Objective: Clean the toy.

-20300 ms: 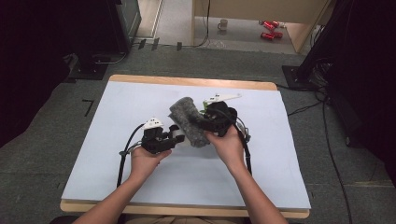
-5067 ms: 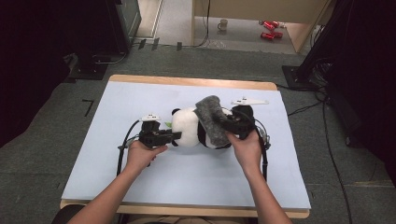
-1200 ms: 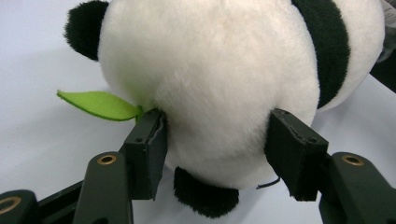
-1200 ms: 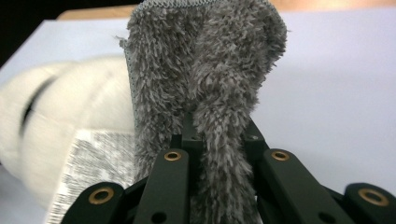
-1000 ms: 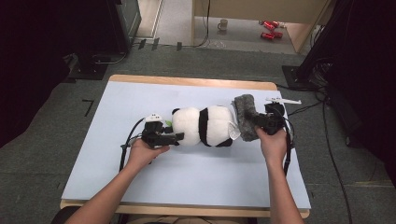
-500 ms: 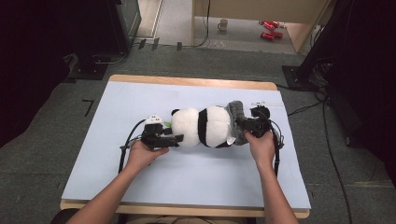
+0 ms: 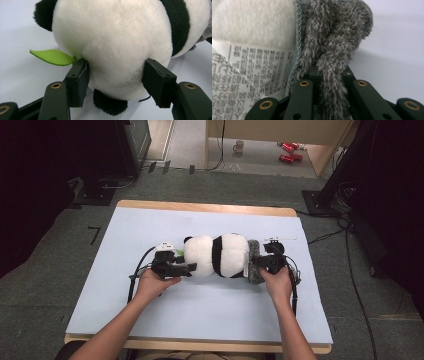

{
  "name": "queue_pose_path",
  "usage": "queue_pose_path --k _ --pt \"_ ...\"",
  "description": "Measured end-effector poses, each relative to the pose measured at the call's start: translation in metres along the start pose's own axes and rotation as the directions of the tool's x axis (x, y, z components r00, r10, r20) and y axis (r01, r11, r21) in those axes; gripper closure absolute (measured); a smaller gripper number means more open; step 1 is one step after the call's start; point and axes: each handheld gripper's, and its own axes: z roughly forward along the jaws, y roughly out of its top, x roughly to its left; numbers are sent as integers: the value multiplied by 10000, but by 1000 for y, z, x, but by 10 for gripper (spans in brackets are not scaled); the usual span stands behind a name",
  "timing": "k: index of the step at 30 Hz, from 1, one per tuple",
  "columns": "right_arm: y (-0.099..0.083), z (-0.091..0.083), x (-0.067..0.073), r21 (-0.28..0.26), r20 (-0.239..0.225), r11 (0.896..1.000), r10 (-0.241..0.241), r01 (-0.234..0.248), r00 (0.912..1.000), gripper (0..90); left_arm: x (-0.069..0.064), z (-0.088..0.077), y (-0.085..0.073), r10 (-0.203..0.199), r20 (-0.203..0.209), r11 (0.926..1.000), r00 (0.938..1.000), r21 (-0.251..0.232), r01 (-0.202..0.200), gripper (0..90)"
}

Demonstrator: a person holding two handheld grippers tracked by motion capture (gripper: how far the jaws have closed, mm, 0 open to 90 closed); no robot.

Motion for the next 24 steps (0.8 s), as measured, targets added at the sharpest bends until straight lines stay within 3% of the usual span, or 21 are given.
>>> queue_pose_path --k 3,5,9,13,19,22,24 --pt "-3 -1 -3 153 127 9999 -19 17 9999 786 1 0 4 -139 105 9999 9998 37 139 420" --pt "-2 -9 -7 -324 425 9994 -65 78 9991 786 1 1 6 -158 115 9998 9998 81 157 437" --pt "2 -33 -11 -1148 585 9934 4 63 9983 786 -2 1 9 -23 0 10000 10000 59 23 504" --pt "10 -60 -8 -2002 278 9797 -46 101 9996 785 -5 -1 11 -37 -90 10000 10000 26 38 630" --pt "18 -81 21 -2551 -283 9637 -891 790 9956 784 -5 -4 12 -142 -36 9999 9999 83 142 704" --pt "19 -81 47 -2681 -418 9521 -1643 1474 9855 784 -4 -9 13 -122 19 9997 9999 222 121 717" --pt "19 -77 61 -2572 -610 9498 -1999 1781 9779 783 -3 -13 13 -212 99 9993 9997 294 209 726"
